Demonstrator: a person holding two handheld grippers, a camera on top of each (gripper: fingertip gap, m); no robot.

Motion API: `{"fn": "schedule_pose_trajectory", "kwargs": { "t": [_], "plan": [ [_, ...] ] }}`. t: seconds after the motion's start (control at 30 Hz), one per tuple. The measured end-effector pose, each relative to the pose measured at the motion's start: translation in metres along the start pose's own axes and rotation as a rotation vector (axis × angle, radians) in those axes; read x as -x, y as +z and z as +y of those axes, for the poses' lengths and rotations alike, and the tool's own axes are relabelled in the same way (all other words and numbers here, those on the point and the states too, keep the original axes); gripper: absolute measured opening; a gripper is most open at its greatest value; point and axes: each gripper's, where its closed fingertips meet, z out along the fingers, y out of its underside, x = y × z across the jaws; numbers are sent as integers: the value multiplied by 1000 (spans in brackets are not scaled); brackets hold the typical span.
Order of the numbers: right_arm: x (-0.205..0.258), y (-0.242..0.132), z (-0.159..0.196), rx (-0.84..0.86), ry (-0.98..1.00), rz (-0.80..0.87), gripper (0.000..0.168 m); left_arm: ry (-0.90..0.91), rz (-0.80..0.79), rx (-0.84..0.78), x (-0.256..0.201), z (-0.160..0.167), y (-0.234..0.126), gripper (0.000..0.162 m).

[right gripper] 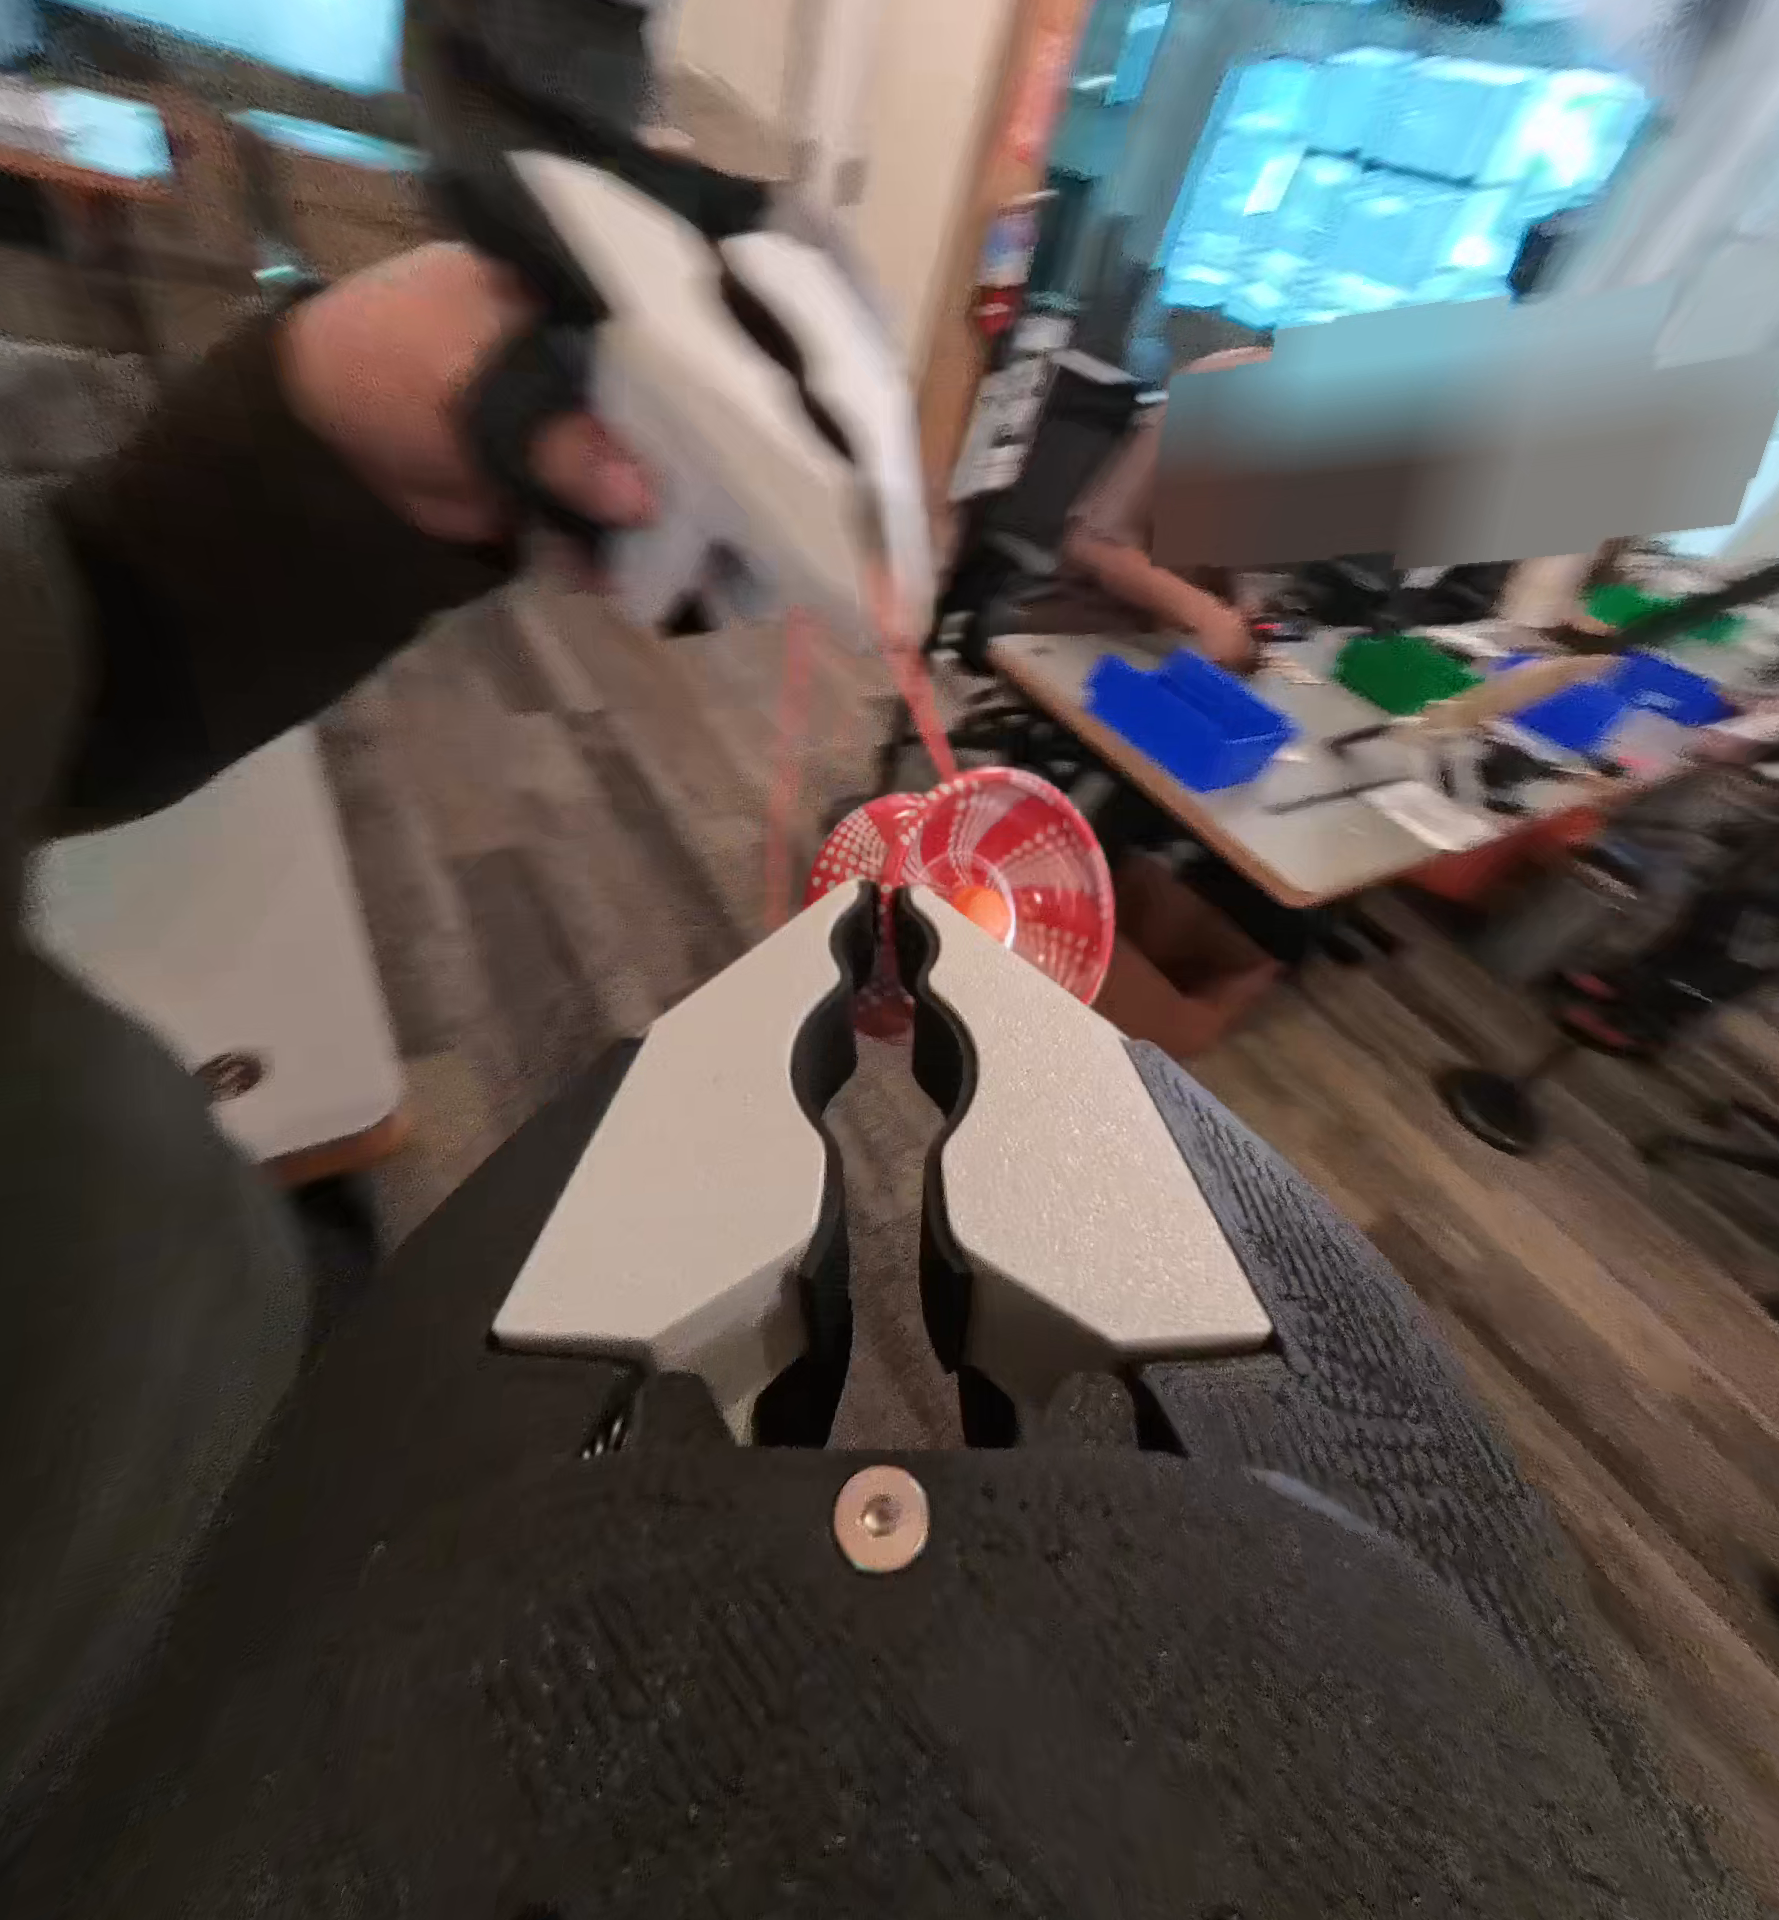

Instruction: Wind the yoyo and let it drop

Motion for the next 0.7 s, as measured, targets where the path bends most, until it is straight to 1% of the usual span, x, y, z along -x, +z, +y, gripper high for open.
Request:
{"fn": "schedule_pose_trajectory", "kwargs": {
  "t": [0.03, 0.07, 0.17, 0.23, 0.27, 0.33, 0.37, 0.43, 0.5, 0.6, 0.63, 0.7],
  "plan": [
    [-11, -2, -6, -45, 28, 61, 1, 6, 36, 17, -9, 1, 2, 0],
    [-17, -4, -16, -111, 67, 78, 1, 11, 87, 32, -19, 3, 3, 0],
    [-26, -16, -48, -335, 149, 99, 1, -8, 177, 72, -35, 14, 19, 0],
    [-25, -19, -60, -417, 159, 91, 1, -32, 195, 100, -35, 23, 26, 0],
    [-18, -21, -67, -464, 158, 42, 1, -40, 184, 111, -31, 28, 29, 0],
    [8, -27, -82, -560, 136, -130, 1, -51, 124, 120, -15, 35, 31, 0],
    [21, -30, -87, -579, 118, -209, 1, -55, 89, 109, -6, 35, 31, 0],
    [40, -26, -81, -515, 56, -304, 1, -71, 29, 74, 10, 31, 26, 0],
    [48, -14, -63, -382, -9, -316, 1, -52, -65, 35, 27, 23, 16, 0],
    [34, 6, -29, -177, -40, -209, 2, -16, -100, -19, 28, 5, -4, 0],
    [29, 8, -24, -151, -38, -177, 1, -1, -112, -4, 27, 4, -6, 0],
    [18, 9, -23, -150, -17, -116, 1, 16, -92, 32, 18, 4, -5, 0]
  ]
}}
